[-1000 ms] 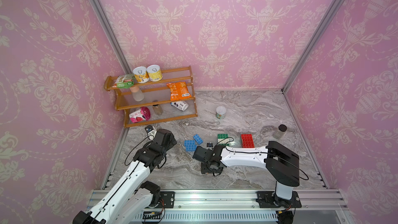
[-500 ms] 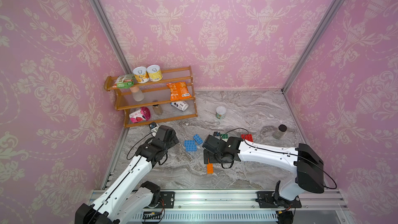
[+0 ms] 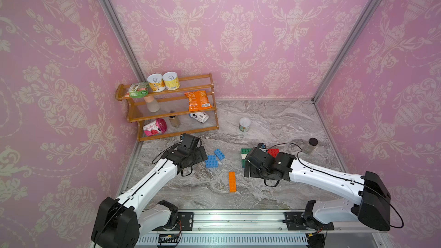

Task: Assemble a rectangle with lego
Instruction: Pick up the lego brick from the center of the board.

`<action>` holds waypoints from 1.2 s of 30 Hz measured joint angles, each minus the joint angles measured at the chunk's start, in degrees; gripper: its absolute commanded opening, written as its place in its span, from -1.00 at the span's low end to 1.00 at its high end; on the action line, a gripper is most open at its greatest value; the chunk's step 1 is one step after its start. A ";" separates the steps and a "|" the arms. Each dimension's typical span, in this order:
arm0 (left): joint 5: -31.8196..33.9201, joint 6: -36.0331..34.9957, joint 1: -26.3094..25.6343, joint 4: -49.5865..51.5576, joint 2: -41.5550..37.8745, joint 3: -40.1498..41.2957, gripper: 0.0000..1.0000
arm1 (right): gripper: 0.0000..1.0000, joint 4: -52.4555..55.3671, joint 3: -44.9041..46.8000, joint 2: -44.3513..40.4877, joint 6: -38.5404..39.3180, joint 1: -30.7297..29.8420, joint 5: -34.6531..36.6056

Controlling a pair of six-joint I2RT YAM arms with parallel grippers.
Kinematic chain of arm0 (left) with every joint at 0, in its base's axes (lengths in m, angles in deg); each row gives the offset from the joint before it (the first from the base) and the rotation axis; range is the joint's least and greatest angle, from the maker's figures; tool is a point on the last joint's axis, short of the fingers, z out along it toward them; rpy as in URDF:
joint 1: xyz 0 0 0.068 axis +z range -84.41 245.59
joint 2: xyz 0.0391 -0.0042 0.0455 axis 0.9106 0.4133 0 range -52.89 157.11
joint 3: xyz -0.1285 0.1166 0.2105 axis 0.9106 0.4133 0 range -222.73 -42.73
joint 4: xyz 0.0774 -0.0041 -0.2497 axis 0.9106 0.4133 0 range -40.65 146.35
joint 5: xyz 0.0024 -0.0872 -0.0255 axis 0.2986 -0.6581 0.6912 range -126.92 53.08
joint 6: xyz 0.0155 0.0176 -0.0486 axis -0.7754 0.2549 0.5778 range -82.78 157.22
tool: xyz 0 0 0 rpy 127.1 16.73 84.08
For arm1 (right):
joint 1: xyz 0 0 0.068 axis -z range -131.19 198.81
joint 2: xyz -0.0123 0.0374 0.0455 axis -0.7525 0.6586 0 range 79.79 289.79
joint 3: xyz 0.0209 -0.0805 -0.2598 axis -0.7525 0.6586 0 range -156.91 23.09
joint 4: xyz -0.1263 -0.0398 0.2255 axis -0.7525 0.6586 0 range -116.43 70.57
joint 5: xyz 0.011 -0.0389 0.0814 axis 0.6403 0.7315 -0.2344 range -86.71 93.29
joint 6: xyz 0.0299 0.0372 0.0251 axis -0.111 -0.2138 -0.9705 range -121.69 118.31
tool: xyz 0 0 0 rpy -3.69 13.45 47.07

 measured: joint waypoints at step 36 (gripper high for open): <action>1.27 -2.29 -12.00 -0.13 25.94 -10.78 0.70 | 0.99 -4.83 7.63 -5.01 -1.70 2.56 0.48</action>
